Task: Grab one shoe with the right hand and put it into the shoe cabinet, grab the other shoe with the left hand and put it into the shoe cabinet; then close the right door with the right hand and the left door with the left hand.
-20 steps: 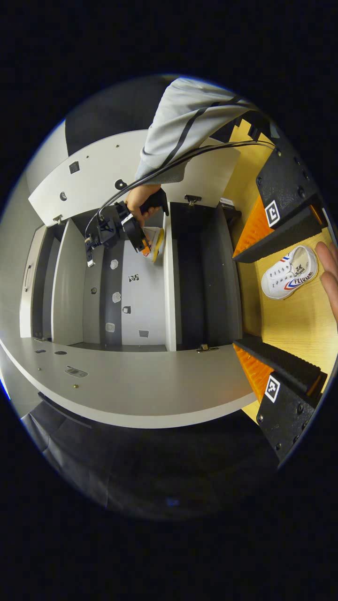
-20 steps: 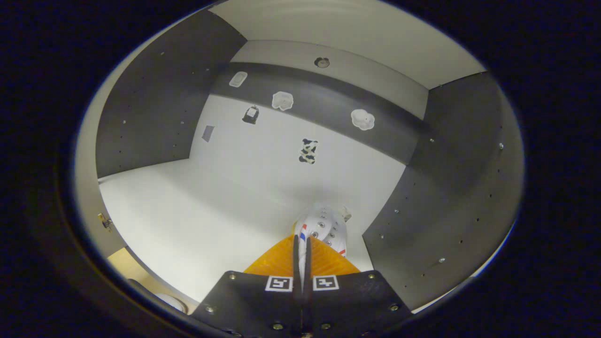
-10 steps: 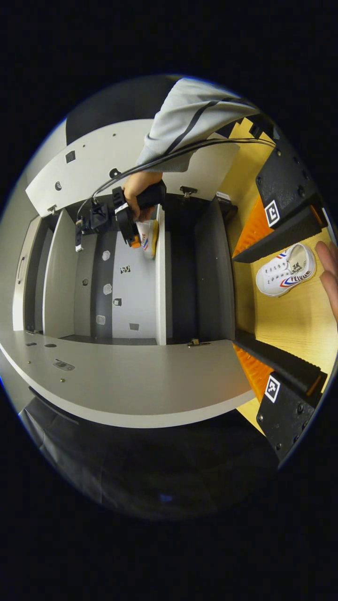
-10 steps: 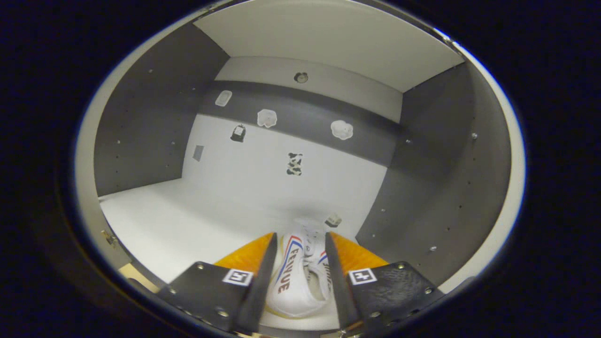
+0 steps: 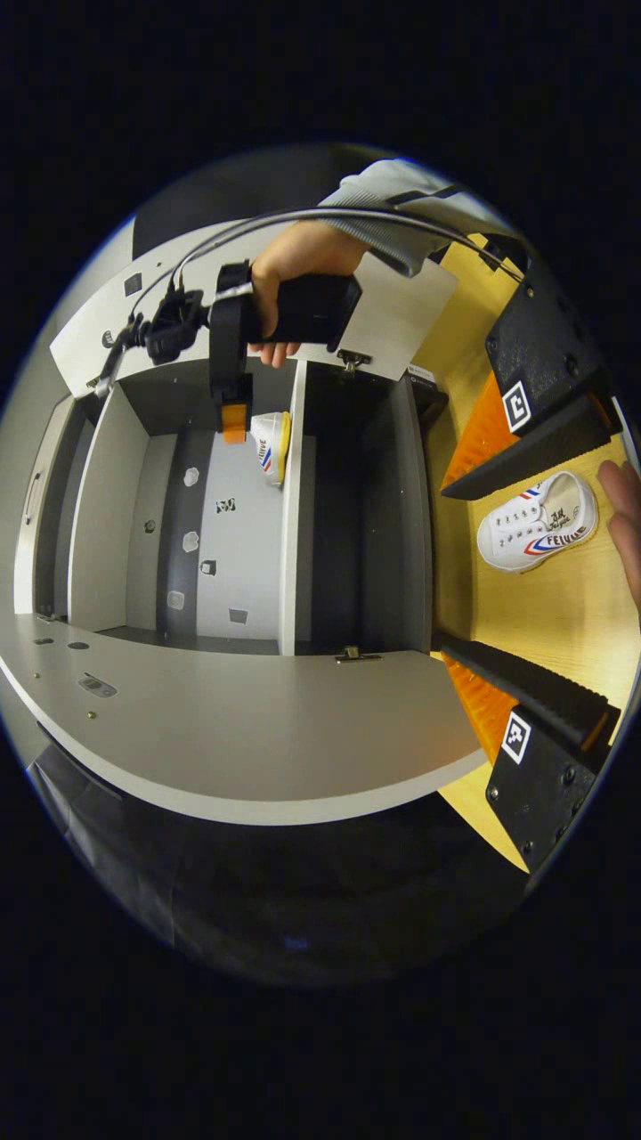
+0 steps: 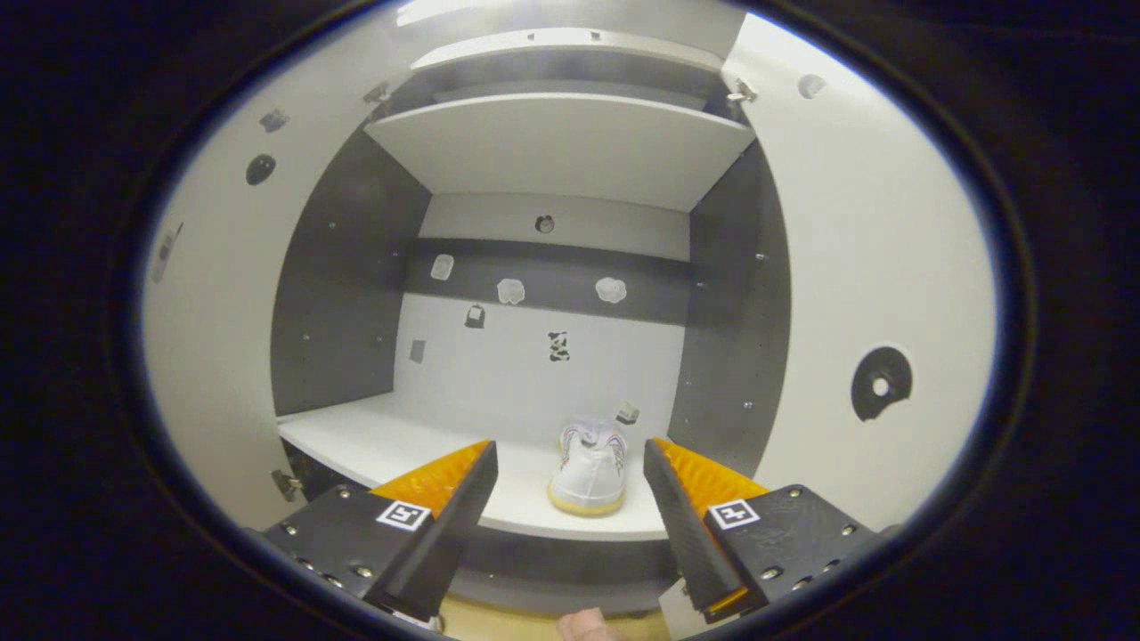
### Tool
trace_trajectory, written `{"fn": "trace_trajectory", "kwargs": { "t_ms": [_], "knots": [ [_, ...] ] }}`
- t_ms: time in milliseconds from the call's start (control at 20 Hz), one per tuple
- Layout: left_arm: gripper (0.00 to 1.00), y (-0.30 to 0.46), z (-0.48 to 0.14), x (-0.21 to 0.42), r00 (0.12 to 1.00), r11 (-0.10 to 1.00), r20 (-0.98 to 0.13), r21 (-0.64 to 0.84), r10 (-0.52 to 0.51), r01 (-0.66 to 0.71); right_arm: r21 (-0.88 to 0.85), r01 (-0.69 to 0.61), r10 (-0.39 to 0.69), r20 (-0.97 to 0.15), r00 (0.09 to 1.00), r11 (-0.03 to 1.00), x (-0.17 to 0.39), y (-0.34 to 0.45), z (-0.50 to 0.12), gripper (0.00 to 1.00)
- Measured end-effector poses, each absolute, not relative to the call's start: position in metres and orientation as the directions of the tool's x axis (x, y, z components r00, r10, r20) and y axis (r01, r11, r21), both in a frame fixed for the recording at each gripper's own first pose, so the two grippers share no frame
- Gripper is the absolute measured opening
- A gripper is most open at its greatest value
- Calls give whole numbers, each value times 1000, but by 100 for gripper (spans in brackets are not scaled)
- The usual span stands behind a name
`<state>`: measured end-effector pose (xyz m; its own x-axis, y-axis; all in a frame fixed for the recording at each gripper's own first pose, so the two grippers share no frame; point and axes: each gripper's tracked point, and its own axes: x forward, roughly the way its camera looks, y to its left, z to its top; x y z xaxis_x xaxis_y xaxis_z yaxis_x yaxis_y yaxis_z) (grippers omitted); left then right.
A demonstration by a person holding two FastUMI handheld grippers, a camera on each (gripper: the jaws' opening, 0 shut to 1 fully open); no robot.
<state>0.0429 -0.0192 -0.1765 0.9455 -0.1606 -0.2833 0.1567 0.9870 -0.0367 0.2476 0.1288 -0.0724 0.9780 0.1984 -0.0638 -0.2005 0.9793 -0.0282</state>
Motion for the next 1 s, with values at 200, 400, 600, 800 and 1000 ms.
{"fn": "trace_trajectory", "kwargs": {
  "t_ms": [200, 400, 600, 800, 1000],
  "knots": [
    [98, -21, -196, 45, 938, 985, -299, -53, -174, 166, -4, -195, 195, -17, 981, 981, 196, 106, -72, 98],
    [97, -30, -235, 45, 899, 979, -388, -95, -204, 181, -3, -182, 182, 31, 983, 983, 143, 88, -69, 98],
    [97, -37, -276, 45, 868, 976, -447, -94, -217, 196, 50, -128, 128, 5, 992, 990, 98, 61, -92, 98],
    [96, -48, -318, 43, 820, 960, -503, -197, -272, 198, 53, -71, 75, -85, 994, 996, 65, 32, -119, 98],
    [96, -47, -357, 42, 757, 964, -598, -197, -262, 178, 102, -92, 101, -90, 991, 991, 37, 33, -118, 98]
  ]
}}
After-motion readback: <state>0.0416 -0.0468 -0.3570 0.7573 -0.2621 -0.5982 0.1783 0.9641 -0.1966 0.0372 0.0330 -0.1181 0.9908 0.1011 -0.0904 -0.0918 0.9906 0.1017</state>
